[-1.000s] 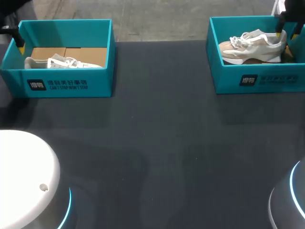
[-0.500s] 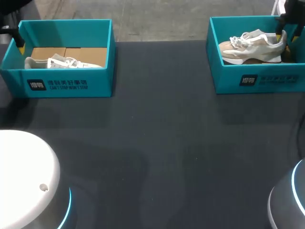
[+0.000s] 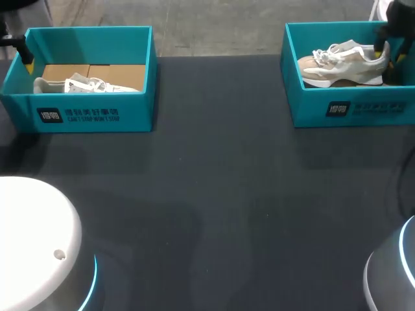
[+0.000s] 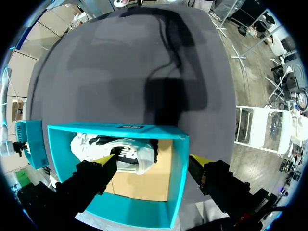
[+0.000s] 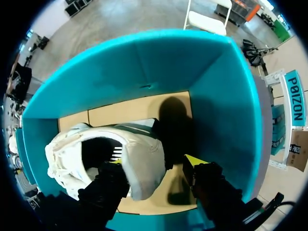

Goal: Take the shoe out of the shoebox, open the shoe tongue, remove and reinsert the insole, then place the shoe into the shoebox

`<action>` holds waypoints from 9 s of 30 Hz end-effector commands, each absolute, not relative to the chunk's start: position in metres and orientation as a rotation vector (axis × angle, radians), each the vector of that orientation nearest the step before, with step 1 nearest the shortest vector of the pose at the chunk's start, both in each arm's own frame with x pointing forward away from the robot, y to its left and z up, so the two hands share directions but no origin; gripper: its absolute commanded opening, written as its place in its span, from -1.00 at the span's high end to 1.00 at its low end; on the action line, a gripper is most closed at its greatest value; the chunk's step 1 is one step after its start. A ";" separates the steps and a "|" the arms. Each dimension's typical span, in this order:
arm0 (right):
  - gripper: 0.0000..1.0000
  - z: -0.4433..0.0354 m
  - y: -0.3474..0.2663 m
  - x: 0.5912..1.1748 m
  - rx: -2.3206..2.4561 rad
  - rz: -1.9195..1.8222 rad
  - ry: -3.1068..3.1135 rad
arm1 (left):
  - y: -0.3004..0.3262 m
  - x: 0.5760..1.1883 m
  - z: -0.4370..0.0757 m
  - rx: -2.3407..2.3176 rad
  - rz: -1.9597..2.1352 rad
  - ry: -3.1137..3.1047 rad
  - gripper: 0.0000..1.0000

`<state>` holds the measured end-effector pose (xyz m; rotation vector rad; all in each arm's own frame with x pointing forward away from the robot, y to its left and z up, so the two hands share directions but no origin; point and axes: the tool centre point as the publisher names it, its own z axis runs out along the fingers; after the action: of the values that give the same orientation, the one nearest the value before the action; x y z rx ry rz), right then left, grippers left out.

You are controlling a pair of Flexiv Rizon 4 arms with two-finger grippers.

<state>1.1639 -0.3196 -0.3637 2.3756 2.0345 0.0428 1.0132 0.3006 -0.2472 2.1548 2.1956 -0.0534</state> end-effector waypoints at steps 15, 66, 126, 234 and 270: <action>0.11 -0.388 -0.316 1.166 2.401 -0.003 2.053 | 0.301 1.013 -0.246 2.157 -0.051 2.196 -1.00; 1.00 -0.241 -0.315 1.118 2.234 -0.057 1.992 | 0.301 1.013 -0.246 2.157 -0.051 2.196 -1.00; 1.00 -0.155 -0.285 1.085 2.187 0.065 1.981 | 0.301 1.013 -0.246 2.157 -0.051 2.196 -1.00; 1.00 -0.167 0.032 0.832 2.087 -0.089 2.041 | 0.301 1.013 -0.246 2.157 -0.051 2.196 -1.00; 1.00 -0.184 0.104 0.779 2.089 -0.082 2.029 | 0.301 1.013 -0.246 2.157 -0.051 2.196 -1.00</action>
<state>0.7857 0.0897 -0.1822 2.0942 2.0464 -0.0748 1.0133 0.3006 -0.2472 2.1547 2.1955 -0.0535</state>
